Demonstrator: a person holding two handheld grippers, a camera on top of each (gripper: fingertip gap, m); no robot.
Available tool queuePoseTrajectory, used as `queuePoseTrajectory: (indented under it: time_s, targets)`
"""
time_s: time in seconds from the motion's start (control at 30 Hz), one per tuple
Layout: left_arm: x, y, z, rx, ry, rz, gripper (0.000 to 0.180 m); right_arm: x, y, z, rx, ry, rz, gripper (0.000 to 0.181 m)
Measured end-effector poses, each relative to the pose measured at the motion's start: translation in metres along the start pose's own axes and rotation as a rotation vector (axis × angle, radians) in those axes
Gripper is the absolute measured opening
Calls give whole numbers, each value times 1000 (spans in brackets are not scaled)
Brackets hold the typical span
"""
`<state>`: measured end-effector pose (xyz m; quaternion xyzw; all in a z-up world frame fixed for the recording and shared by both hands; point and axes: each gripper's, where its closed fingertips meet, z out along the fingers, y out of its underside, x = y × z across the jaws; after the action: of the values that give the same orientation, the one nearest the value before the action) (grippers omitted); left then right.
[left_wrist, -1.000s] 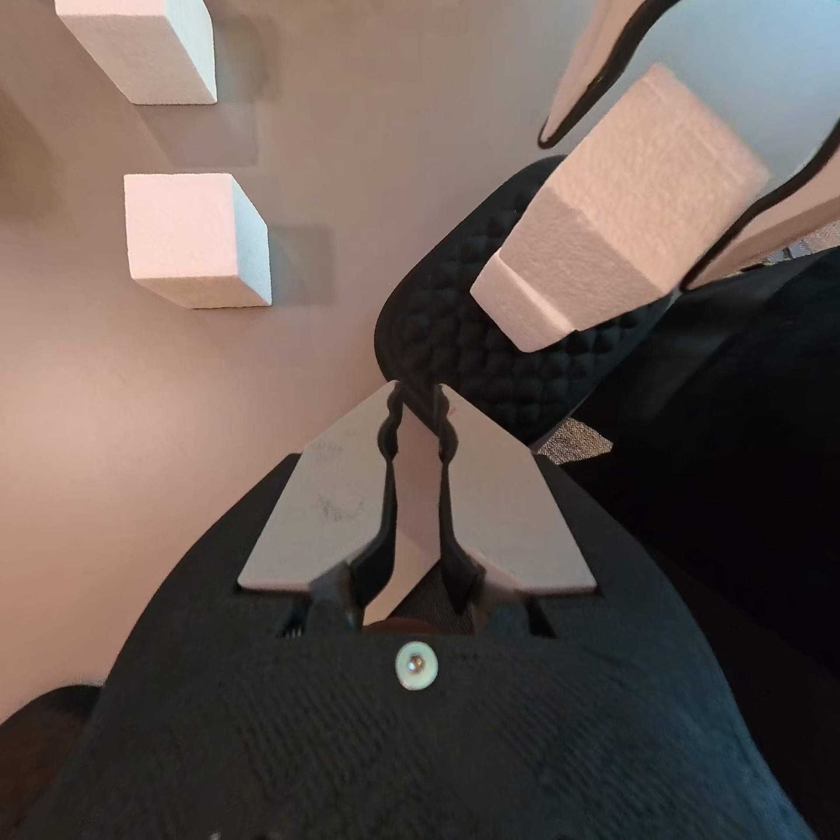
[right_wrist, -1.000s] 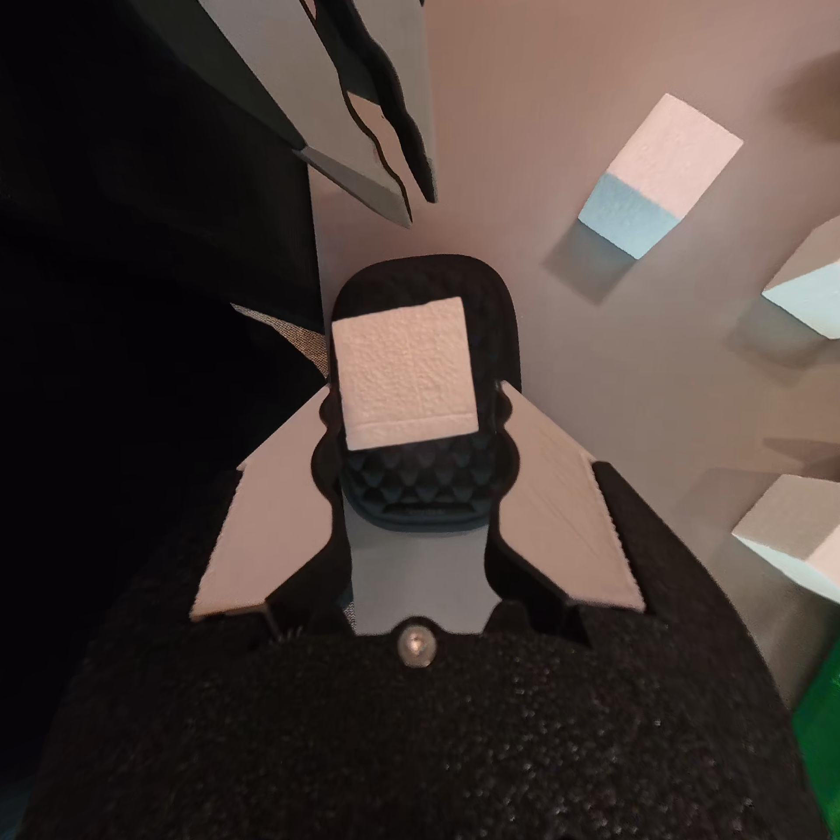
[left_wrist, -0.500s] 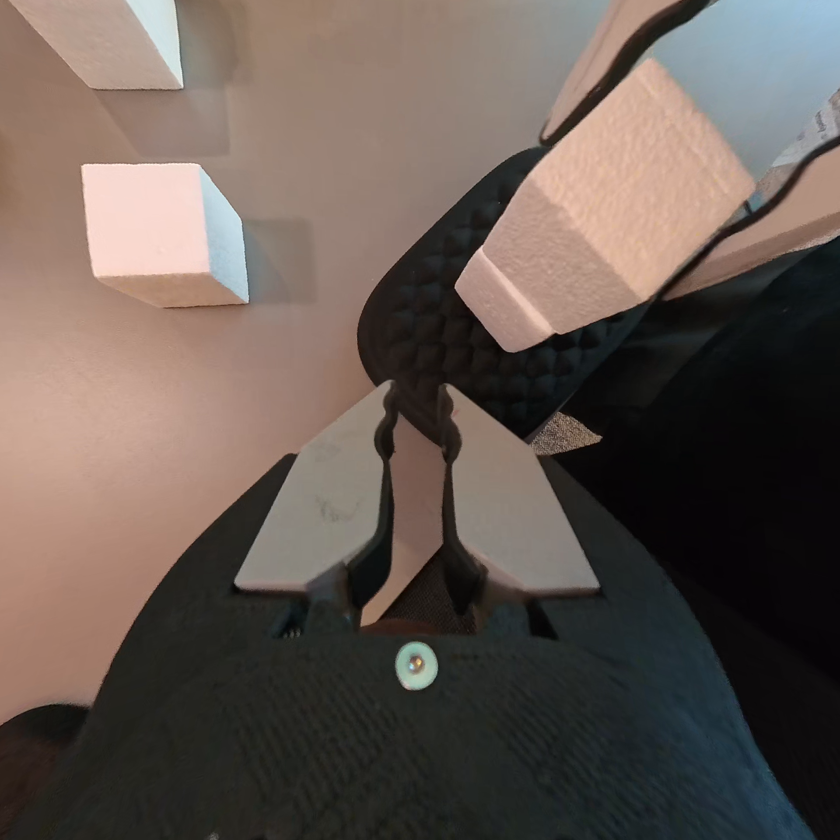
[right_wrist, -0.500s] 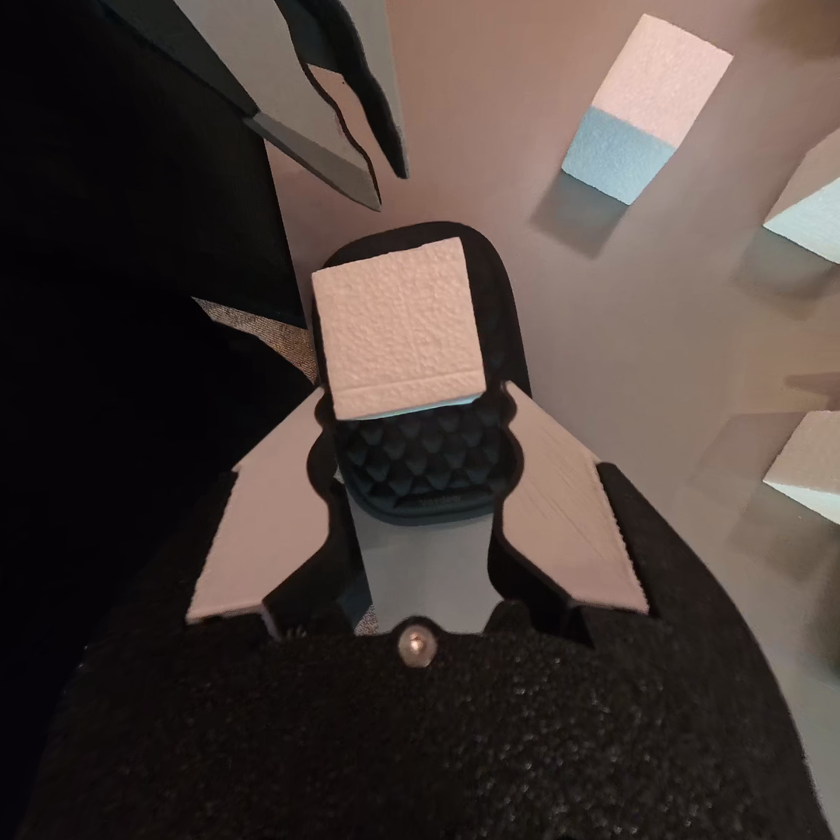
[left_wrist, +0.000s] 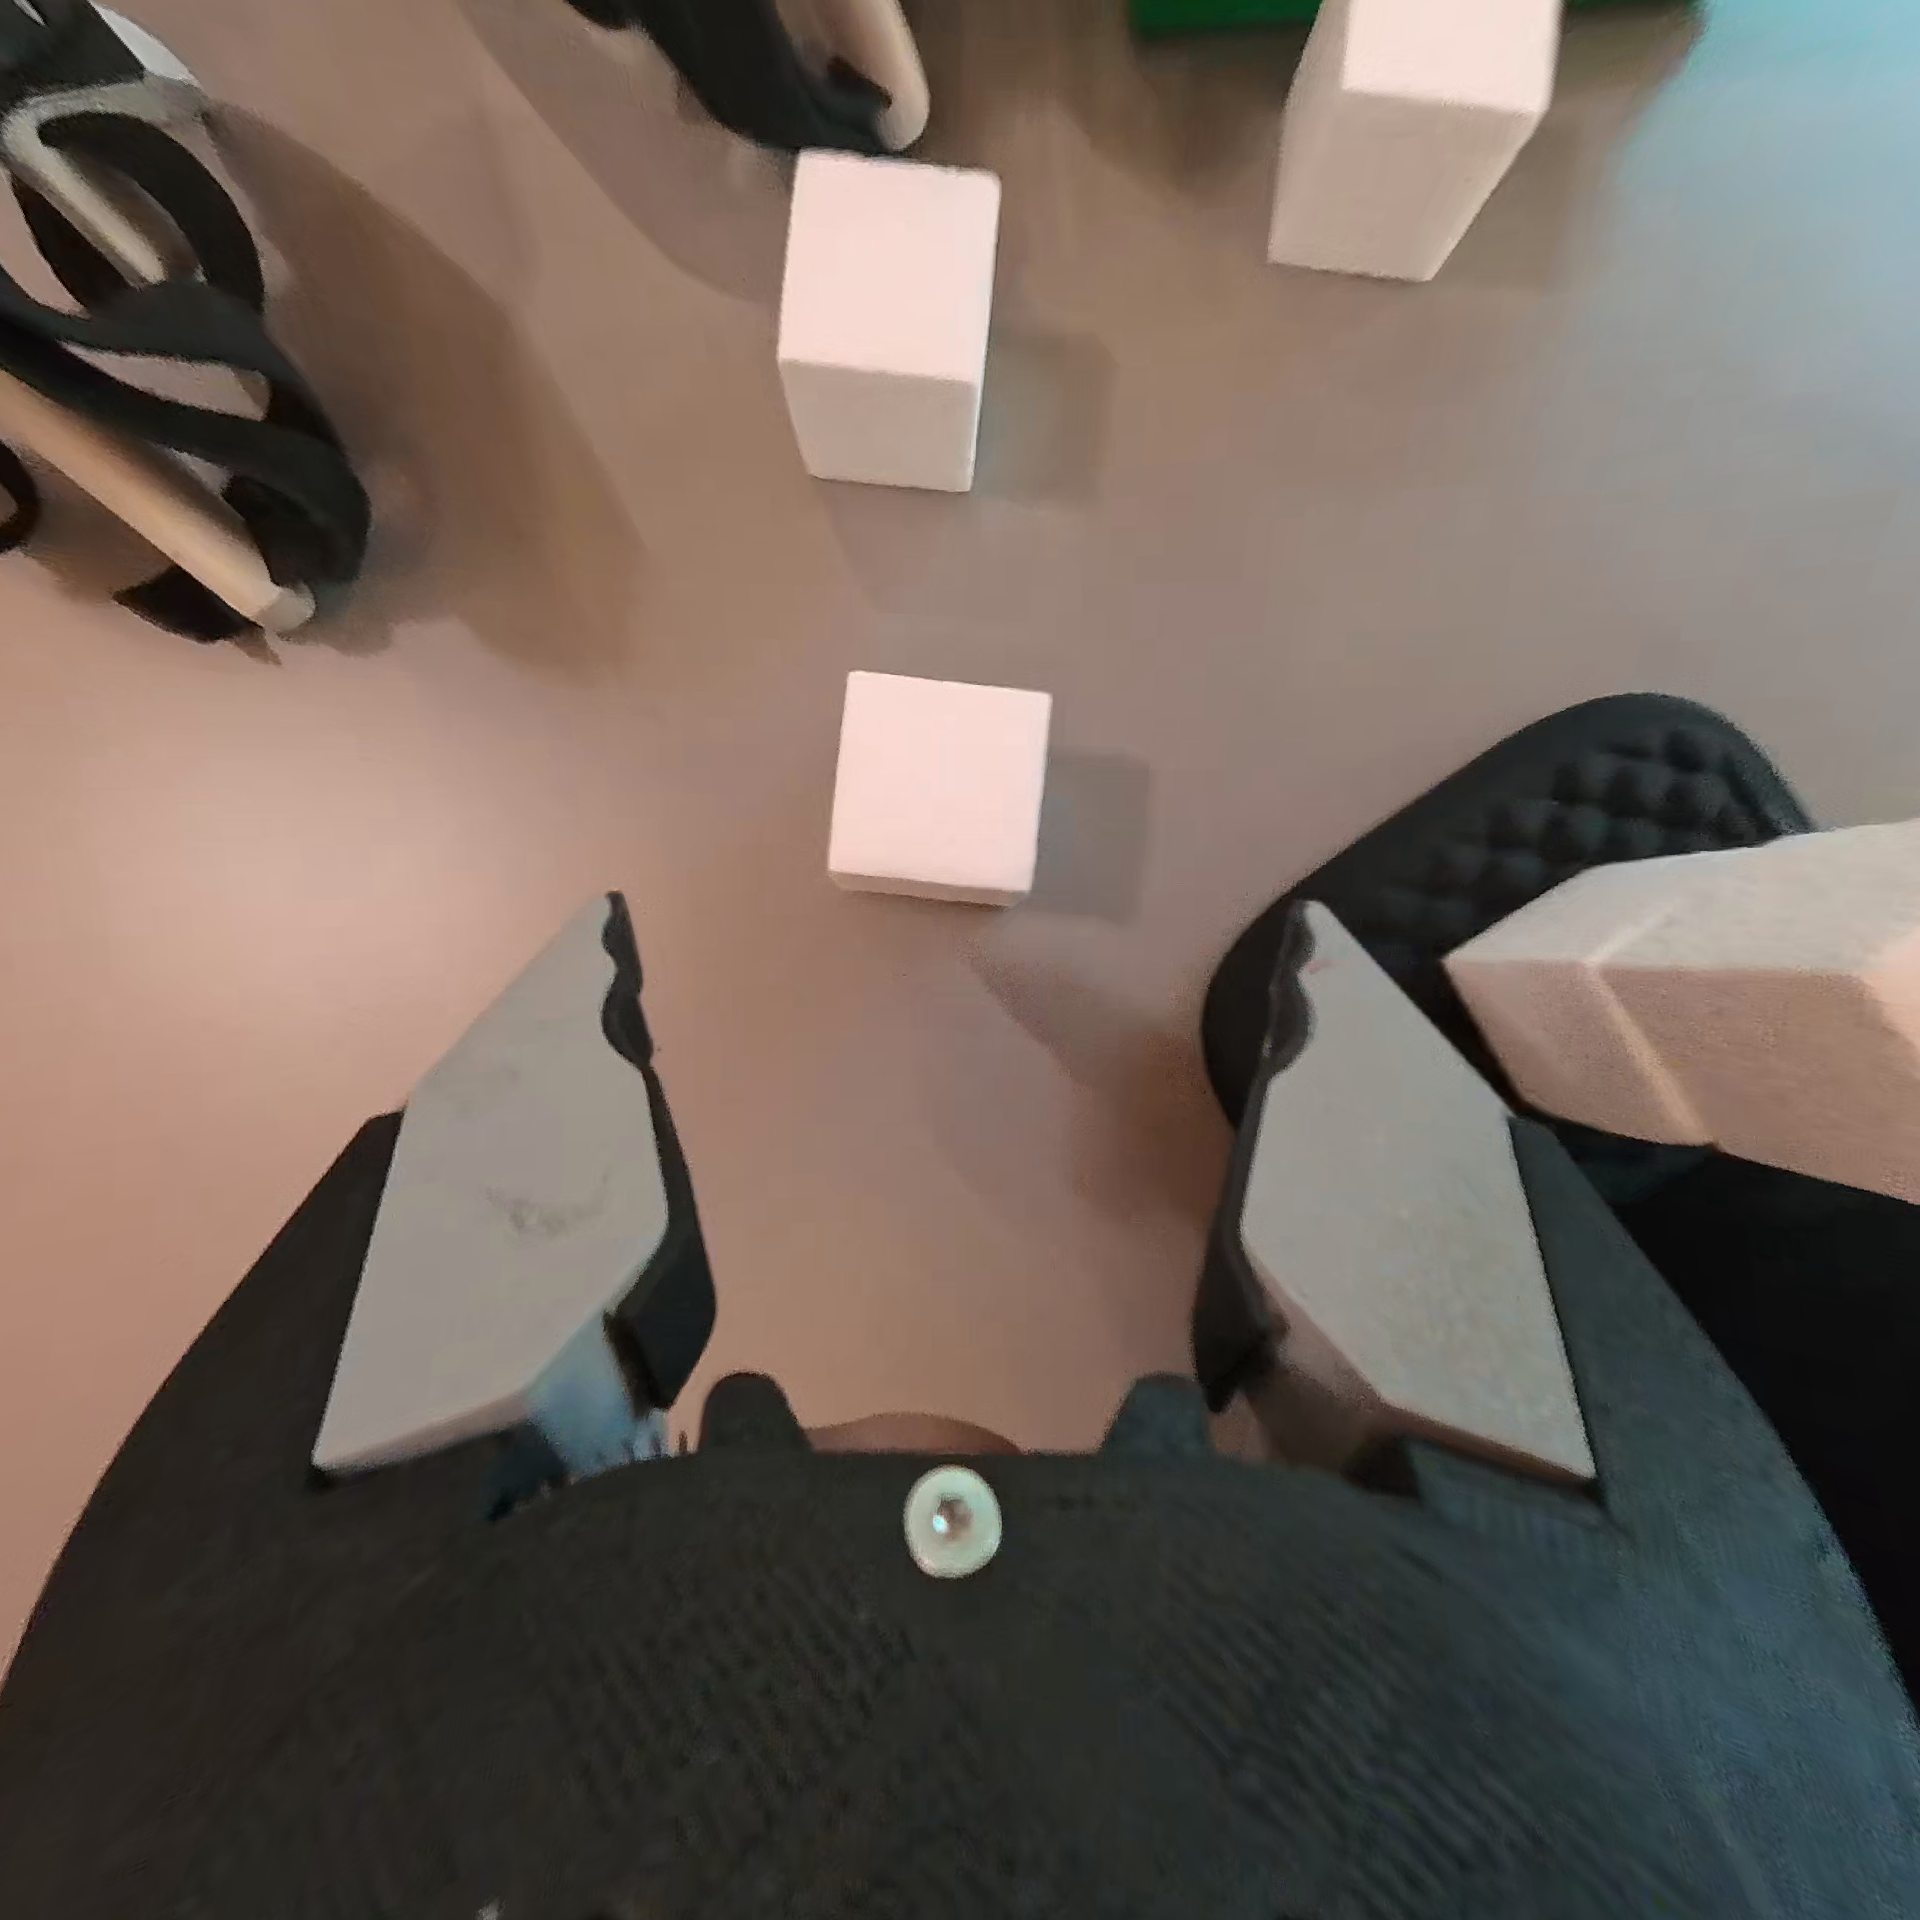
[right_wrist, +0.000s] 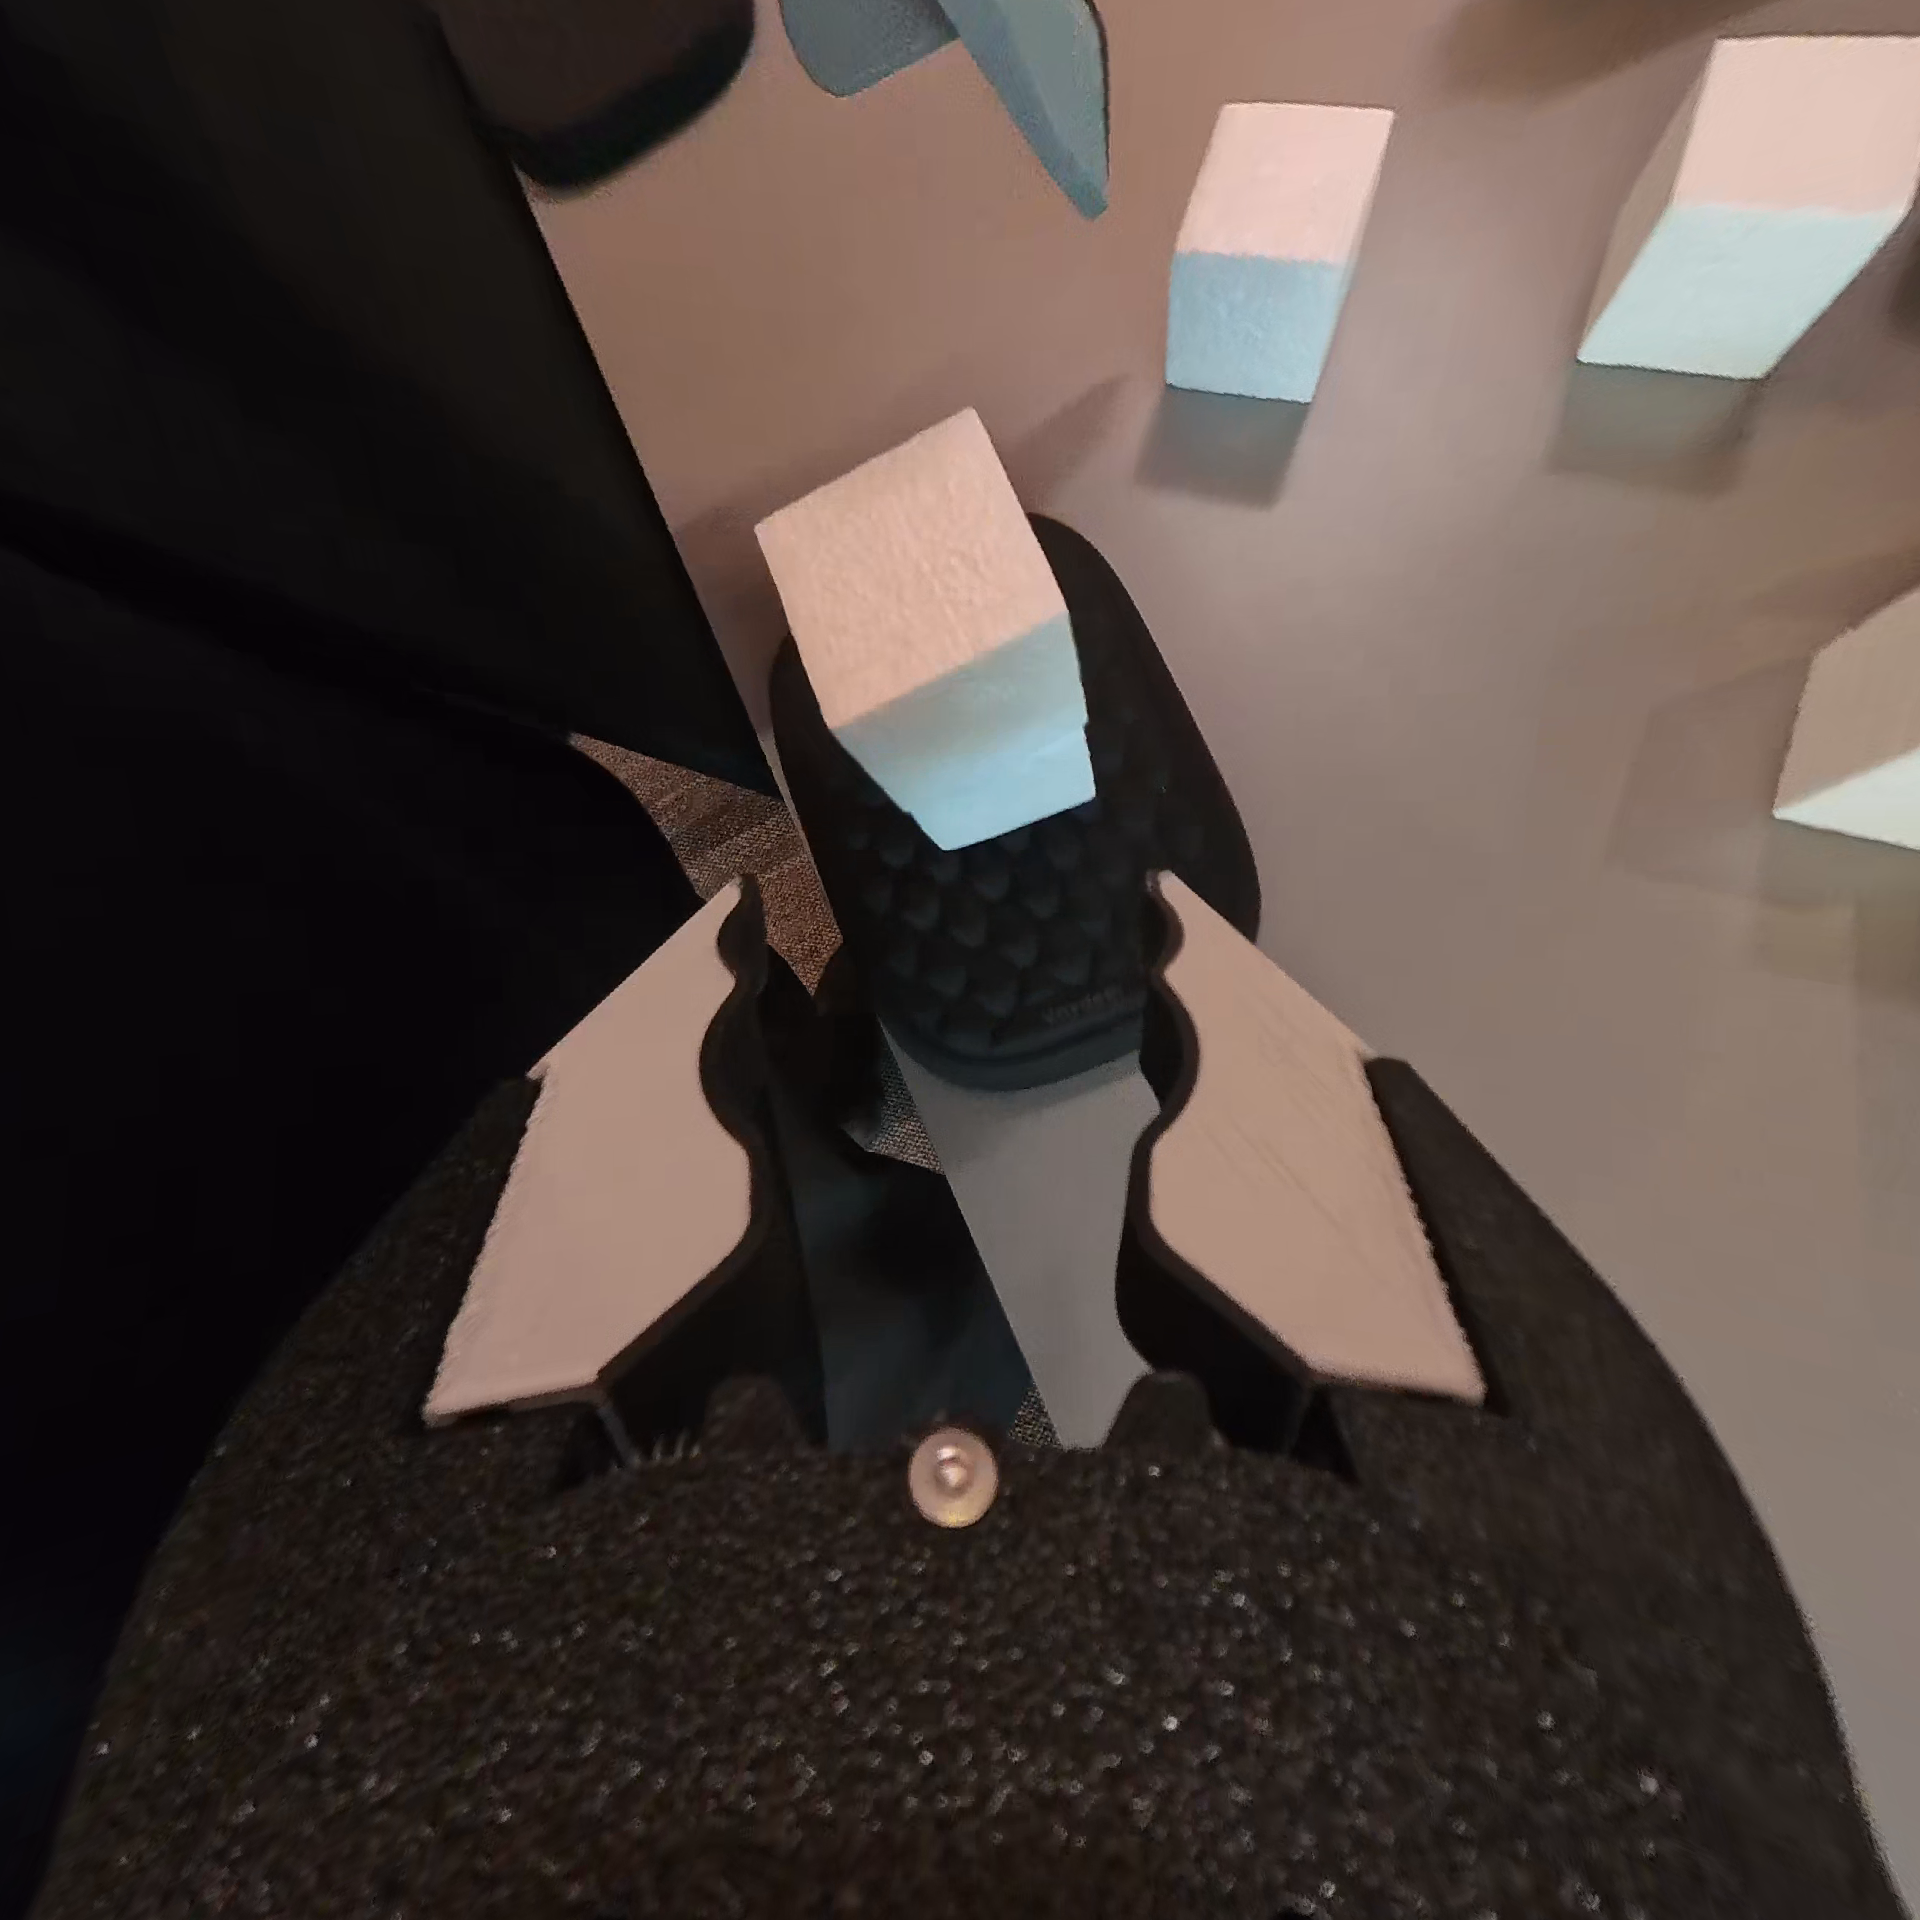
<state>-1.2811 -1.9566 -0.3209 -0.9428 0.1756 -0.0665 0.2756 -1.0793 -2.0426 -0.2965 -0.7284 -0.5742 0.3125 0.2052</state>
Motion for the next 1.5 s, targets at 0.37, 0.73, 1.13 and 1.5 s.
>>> queuePoseTrajectory:
  time_s: [0.37, 0.73, 1.13, 1.5]
  targets:
    - [-3, 11, 47, -93, 50, 115, 110, 8, 20, -28, 50, 45, 93, 71]
    - [49, -35, -1, -12, 296, 354, 55, 25, 17, -30, 37, 77, 78, 70]
    - [178, -5, -61, -134, 567, 754, 56, 94, 11, -30, 37, 186, 152, 67]
    - [174, -6, -64, -48, 484, 595, 73, 210, -25, 20, -95, 371, 107, 70]
